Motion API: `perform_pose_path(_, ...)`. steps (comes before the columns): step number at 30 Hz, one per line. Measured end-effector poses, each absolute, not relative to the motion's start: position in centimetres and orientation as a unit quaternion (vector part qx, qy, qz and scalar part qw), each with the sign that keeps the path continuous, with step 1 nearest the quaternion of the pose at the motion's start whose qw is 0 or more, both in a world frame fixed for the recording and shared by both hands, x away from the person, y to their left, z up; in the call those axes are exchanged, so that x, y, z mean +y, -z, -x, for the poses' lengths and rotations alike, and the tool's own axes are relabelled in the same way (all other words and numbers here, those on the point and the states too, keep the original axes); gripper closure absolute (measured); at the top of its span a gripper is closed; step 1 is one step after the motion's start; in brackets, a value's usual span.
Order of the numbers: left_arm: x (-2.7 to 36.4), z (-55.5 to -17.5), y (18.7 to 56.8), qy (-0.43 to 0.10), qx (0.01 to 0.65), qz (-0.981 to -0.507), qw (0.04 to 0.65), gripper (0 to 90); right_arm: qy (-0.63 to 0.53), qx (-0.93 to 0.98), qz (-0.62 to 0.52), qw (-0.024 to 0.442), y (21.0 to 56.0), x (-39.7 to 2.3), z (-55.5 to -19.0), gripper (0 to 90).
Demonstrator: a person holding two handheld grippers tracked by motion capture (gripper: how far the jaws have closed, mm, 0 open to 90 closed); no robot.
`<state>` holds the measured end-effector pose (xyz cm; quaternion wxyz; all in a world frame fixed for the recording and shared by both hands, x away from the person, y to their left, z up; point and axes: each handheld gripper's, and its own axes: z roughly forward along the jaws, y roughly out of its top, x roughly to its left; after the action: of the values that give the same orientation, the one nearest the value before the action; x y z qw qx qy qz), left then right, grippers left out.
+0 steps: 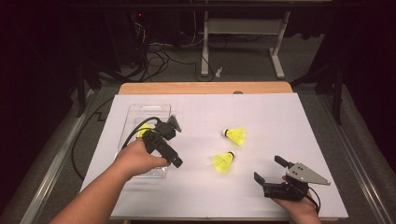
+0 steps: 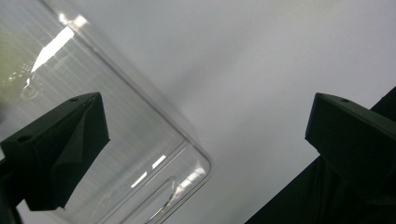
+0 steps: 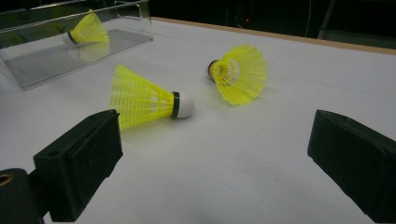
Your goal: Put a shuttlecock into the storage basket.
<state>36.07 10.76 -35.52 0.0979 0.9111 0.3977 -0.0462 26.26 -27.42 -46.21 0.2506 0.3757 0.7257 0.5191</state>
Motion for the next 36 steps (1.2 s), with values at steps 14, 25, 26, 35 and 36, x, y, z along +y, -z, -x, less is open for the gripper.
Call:
perform_pose_path(14,7.3,-36.0,35.1,0.050,0.371,-0.921,0.104,0.8,-0.521,0.724,-0.374,0.252,46.1,-27.5,-26.2,3.6)
perform_pose_path(25,5.2,-36.6,35.5,0.047,0.355,-0.927,0.108,1.5,-0.522,0.724,-0.375,0.251,46.1,-27.6,-26.2,3.6)
perform_pose_path(26,5.0,-36.6,35.5,0.049,0.354,-0.927,0.111,1.9,-0.522,0.724,-0.375,0.251,46.1,-27.6,-26.2,3.6)
perform_pose_path(35,3.6,-37.1,36.2,0.053,0.342,-0.932,0.113,6.0,-0.521,0.723,-0.381,0.248,46.3,-27.6,-26.5,3.7)
perform_pose_path(36,3.6,-37.1,36.3,0.053,0.344,-0.930,0.117,6.9,-0.521,0.723,-0.381,0.248,46.3,-27.6,-26.5,3.7)
